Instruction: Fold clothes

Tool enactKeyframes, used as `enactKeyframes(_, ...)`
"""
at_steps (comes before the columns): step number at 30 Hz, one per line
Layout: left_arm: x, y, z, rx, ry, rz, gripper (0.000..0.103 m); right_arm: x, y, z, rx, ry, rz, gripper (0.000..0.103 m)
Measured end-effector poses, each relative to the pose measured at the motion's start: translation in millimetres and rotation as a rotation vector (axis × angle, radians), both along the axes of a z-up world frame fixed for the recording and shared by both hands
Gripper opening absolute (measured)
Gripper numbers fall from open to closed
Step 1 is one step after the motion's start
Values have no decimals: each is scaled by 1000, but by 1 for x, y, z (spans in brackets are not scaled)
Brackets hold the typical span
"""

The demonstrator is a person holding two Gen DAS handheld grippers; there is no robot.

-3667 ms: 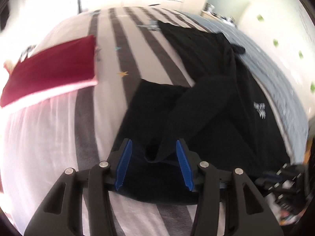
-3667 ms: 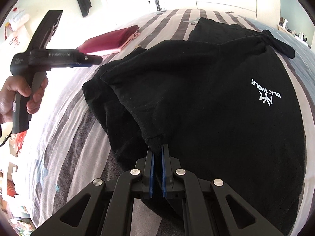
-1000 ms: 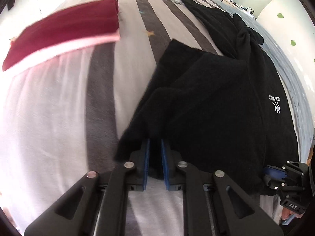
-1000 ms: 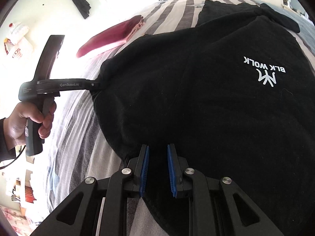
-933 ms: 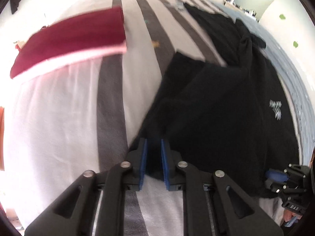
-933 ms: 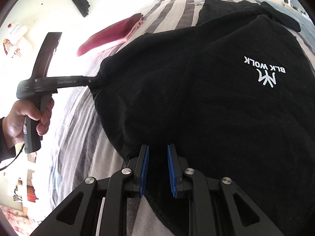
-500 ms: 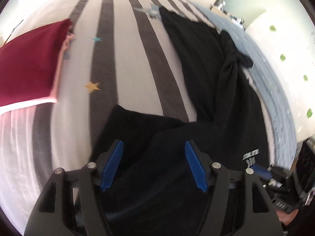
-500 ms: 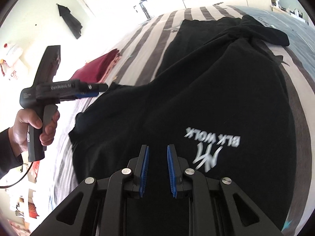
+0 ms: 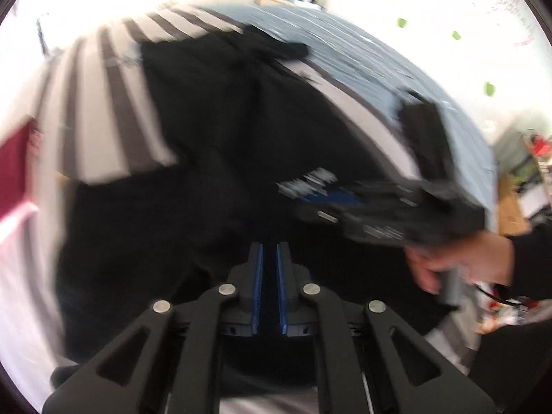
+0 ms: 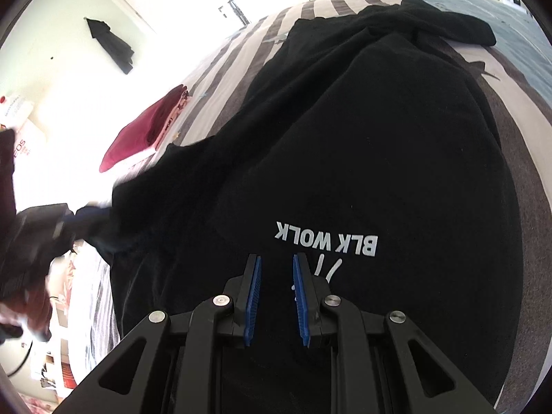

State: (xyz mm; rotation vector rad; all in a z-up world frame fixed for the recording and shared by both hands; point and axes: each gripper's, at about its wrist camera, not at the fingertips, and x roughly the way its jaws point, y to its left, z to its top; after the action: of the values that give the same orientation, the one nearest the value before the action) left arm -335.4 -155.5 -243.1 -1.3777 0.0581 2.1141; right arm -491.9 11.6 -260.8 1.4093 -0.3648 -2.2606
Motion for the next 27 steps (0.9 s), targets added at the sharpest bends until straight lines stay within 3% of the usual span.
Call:
enactKeyframes(3,16,9,-6,35,-51,-26,5,0,0,-4,-6,-5,2,18)
enactKeyframes(6,11,-1,5,97,-32,57,8,2,2,-3,-5,-2,7,18)
enactKeyframes(10,-18,-26,0,25,-18,190,22,5,7,-3,-16,-2,6,18)
enactKeyframes(14,-23,-18,-1,16,24,153,25,10,12,-2,-24,-3,1,18)
enactKeyframes(16,-13,-13,-1,20,58,117,35,10,13,-2,-28,-2,1,18)
enactKeyframes(18,-5,-8,-1,13,77,125,58,10,14,-3,-34,-2,0,18)
enactKeyframes(20,1,-1,-6,-20,93,121,61,9,14,-4,-36,0,0,18)
enactKeyframes(22,-3,7,-20,-89,102,92,58,9,13,-5,-35,2,0,18)
enactKeyframes(24,-3,9,-30,-137,103,73,20,9,13,-5,-31,5,0,18)
enactKeyframes(26,-9,4,-33,-172,110,75,7,10,13,-5,-28,7,2,18)
enactKeyframes(27,-14,1,-33,-176,116,79,6,10,13,-5,-28,8,4,18)
